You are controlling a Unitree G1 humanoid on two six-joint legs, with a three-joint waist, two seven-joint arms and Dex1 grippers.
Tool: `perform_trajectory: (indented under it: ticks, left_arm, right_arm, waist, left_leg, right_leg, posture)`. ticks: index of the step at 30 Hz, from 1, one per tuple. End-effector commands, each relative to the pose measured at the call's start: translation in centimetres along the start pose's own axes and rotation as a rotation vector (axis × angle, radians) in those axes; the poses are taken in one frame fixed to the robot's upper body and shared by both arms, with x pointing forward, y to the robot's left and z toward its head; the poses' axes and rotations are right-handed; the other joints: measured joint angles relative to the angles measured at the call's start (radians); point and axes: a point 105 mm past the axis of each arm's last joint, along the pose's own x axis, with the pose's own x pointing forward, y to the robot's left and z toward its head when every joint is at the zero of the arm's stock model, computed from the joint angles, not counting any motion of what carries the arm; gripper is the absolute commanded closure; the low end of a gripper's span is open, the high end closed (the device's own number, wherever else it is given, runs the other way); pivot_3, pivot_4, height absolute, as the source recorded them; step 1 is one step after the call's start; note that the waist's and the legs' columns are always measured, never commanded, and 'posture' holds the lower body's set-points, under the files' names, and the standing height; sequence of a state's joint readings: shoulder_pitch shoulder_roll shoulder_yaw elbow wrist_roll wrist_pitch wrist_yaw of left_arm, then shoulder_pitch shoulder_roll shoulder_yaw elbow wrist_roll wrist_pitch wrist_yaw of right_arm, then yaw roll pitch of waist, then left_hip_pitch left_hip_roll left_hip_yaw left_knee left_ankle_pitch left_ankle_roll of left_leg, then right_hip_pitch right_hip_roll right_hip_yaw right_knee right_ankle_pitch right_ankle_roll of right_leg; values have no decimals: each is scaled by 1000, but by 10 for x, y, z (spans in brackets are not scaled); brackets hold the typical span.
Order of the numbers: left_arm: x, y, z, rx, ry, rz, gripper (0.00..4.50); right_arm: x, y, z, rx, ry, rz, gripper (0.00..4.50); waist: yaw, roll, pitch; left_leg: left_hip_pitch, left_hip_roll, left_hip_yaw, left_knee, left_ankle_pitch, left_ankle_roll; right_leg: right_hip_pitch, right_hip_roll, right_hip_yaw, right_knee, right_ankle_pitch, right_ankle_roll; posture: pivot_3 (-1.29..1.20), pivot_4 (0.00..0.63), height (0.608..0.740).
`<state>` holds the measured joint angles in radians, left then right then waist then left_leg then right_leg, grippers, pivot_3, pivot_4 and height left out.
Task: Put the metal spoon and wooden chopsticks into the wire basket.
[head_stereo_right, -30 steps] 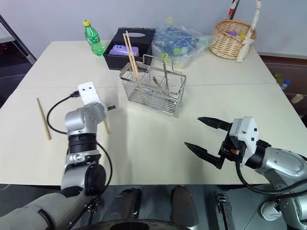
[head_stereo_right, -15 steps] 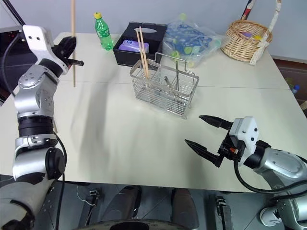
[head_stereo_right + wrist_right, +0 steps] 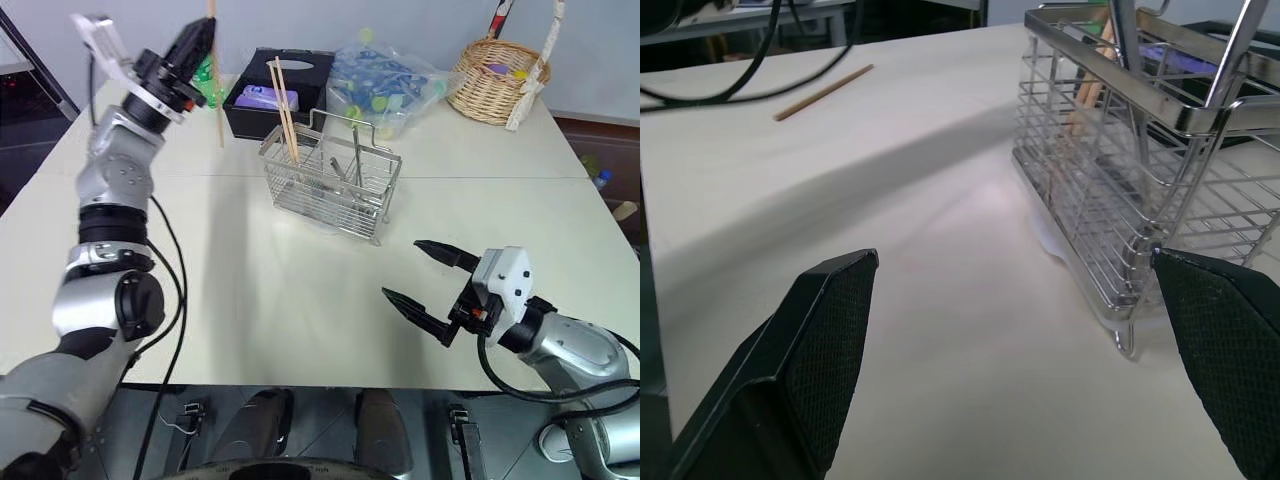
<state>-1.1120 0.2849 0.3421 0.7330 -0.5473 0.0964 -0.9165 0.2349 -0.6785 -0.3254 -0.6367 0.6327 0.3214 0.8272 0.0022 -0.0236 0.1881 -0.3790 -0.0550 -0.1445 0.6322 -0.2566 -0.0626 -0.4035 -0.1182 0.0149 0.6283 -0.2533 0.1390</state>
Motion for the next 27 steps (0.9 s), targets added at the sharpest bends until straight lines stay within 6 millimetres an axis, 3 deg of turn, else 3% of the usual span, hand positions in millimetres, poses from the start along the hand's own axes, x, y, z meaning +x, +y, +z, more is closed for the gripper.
perform_trajectory:
  ticks: [1,11,15,24,27]
  left_arm:
    - [14,-10,12,13,-62,-40,4456]
    - [37,-27,2,-18,-126,-68,4456]
    - [38,-34,-22,9,-80,-71,4456]
    - [34,-35,-47,66,-37,-32,4456]
    - [32,-35,-50,68,-29,-32,3319]
  right_arm:
    - [1,6,10,-37,-38,4,0]
    - [6,8,8,-30,-56,-21,0]
    - [8,8,9,-31,-61,-35,0]
    - [8,9,10,-28,-67,-55,0]
    - [8,7,10,-28,-66,-58,0]
  waist:
    - [-4,0,0]
    - [-14,0,0]
    - [-12,0,0]
    - [-14,0,0]
    - [-13,0,0]
  left_leg:
    - [0,0,0,0,0,0]
    - [1,0,0,0,0,0]
    - [1,0,1,0,0,0]
    - [2,0,1,0,0,0]
    - [2,0,1,0,0,0]
  right_leg:
    - [0,0,0,0,0,0]
    - [0,0,1,1,0,0]
    - [1,0,1,0,0,0]
    - [1,0,2,1,0,0]
    - [1,0,2,1,0,0]
  posture:
    - [0,150,740]
    - [0,150,740]
    - [0,150,740]
    - [0,150,740]
    - [0,150,740]
